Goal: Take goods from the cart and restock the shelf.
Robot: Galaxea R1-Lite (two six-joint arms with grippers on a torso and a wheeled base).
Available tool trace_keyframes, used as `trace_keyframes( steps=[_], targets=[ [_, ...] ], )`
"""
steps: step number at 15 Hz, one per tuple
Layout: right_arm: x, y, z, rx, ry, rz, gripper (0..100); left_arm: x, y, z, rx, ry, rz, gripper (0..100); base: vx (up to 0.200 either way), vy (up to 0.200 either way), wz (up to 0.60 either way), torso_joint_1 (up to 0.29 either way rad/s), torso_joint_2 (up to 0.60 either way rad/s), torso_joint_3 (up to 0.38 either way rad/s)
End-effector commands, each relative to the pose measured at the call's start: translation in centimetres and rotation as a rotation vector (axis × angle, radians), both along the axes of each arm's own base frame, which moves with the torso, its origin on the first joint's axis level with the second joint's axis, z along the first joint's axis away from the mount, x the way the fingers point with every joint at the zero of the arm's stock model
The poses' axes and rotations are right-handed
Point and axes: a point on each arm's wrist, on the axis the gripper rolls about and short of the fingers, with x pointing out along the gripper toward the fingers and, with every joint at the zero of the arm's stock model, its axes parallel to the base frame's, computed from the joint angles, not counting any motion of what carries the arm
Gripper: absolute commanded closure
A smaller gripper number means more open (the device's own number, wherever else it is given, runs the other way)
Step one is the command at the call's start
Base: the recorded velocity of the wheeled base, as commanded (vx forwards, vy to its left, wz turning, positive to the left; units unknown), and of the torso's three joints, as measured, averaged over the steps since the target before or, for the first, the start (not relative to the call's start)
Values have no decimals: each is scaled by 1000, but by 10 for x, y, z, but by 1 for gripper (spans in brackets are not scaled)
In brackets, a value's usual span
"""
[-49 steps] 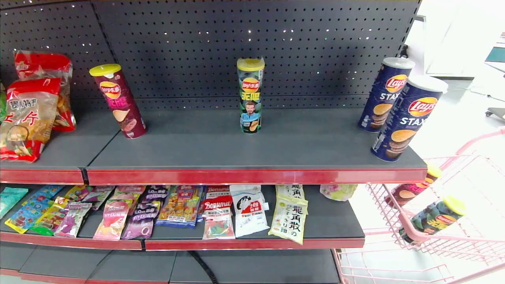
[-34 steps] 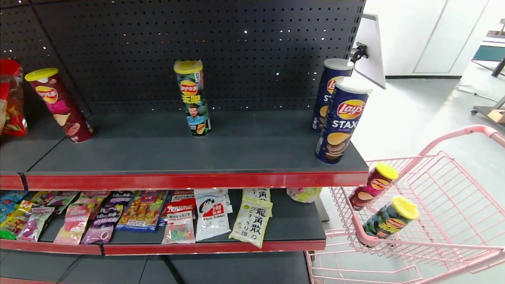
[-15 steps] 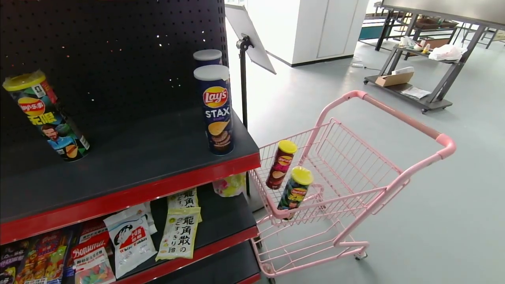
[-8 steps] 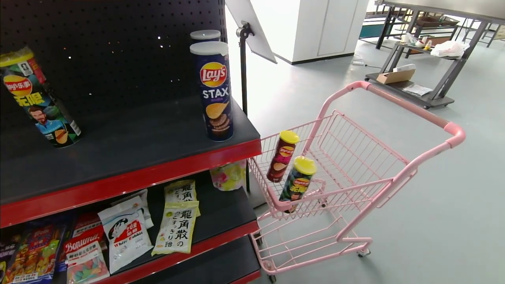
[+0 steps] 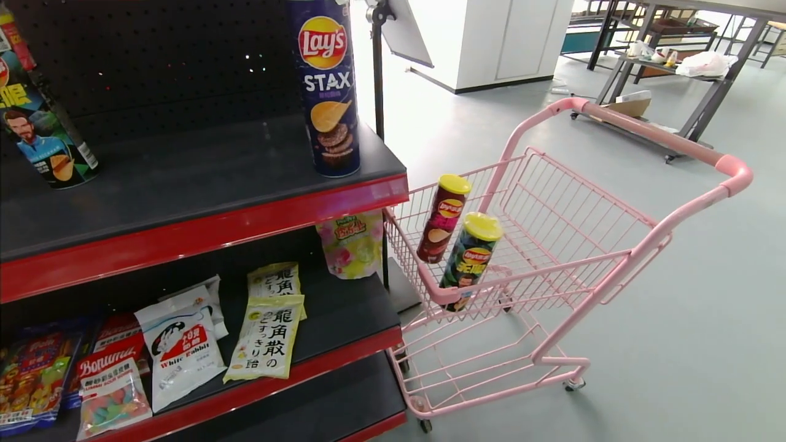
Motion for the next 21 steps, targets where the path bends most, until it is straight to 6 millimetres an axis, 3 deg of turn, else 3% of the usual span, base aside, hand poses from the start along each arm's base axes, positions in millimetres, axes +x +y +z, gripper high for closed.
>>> trace_keyframes(
  steps=[1, 4, 5, 6, 7, 8, 9, 10, 11, 14, 17, 21],
  targets=[
    [0, 0, 0, -4, 2, 4, 0, 0, 0, 0, 0, 1, 0, 0, 0, 0, 0, -71, 246, 178],
    [1, 0, 1, -10, 11, 11, 0, 0, 0, 0, 0, 1, 0, 0, 0, 0, 0, -27, 90, 77],
    [17, 2, 92, 111, 19, 139, 0, 0, 0, 0, 1, 1, 0, 0, 0, 0, 0, 0, 0, 0],
    [44, 4, 151, 260, 24, 165, 0, 0, 0, 0, 0, 1, 0, 0, 0, 0, 0, 0, 0, 0],
    [71, 8, 184, 240, 43, 234, 0, 0, 0, 0, 0, 1, 0, 0, 0, 0, 0, 0, 0, 0],
    [99, 15, 192, 137, 97, 326, 0, 0, 0, 0, 0, 1, 0, 0, 0, 0, 0, 0, 0, 0],
    [132, 21, 188, 73, 143, 340, 0, 0, 0, 0, 0, 1, 0, 0, 0, 0, 0, 0, 0, 0],
    [150, 24, 185, 73, 161, 347, 0, 0, 0, 0, 0, 1, 0, 0, 0, 0, 0, 0, 0, 0],
    [204, 36, 165, 75, 201, 385, 0, 0, 0, 0, 0, 1, 0, 0, 0, 0, 0, 0, 0, 0],
    [279, 53, 113, 95, 299, 508, 0, 0, 0, 0, 0, 1, 0, 0, 0, 0, 0, 0, 0, 0],
    [312, 74, 71, 104, 389, 605, 0, 0, 0, 0, 0, 1, 0, 0, 0, 0, 0, 0, 0, 0],
    [325, 88, 48, 103, 424, 653, 0, 0, 0, 0, 1, 1, 0, 0, 0, 0, 0, 0, 0, 0]
  ],
)
